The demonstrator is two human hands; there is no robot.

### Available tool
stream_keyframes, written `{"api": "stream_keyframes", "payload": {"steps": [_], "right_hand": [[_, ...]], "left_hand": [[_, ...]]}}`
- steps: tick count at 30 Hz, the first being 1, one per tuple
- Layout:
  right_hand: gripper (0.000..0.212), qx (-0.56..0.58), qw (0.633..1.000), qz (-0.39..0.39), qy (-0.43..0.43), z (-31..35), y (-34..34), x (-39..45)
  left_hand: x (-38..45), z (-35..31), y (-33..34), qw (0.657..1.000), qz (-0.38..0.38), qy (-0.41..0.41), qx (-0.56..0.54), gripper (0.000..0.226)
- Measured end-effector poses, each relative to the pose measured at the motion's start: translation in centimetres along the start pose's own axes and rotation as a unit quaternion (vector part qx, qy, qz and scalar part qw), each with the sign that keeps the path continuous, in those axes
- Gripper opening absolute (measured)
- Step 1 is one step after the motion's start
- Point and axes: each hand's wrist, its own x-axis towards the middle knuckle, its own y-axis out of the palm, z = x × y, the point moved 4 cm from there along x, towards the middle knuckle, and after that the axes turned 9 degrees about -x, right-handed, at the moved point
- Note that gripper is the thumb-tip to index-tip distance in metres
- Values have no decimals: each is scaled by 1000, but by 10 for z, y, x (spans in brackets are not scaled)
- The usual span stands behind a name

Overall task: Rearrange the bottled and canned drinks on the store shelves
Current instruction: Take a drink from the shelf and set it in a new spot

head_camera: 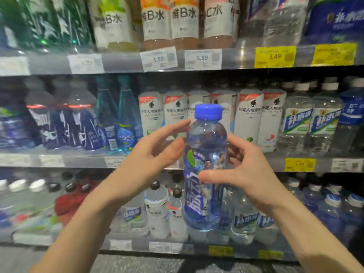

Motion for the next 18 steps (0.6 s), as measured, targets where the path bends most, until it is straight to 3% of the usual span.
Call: {"api": "stream_keyframes", "payload": {"steps": [1,5,10,18], "right_hand": [[67,16,1000,-1,-5,6,8,5],[63,72,997,-4,-30,31,49,30],[66,110,992,20,-61,66,120,65],[66,100,987,77,-95,103,244,135]], "left_hand": [[-7,1,-14,1000,0,-8,0,85],[-38,4,-52,1000,9,-5,5,71],[-66,1,-113,991,-99,59,65,93],[-92,-8,-235,961,-228,93,127,82]]}}
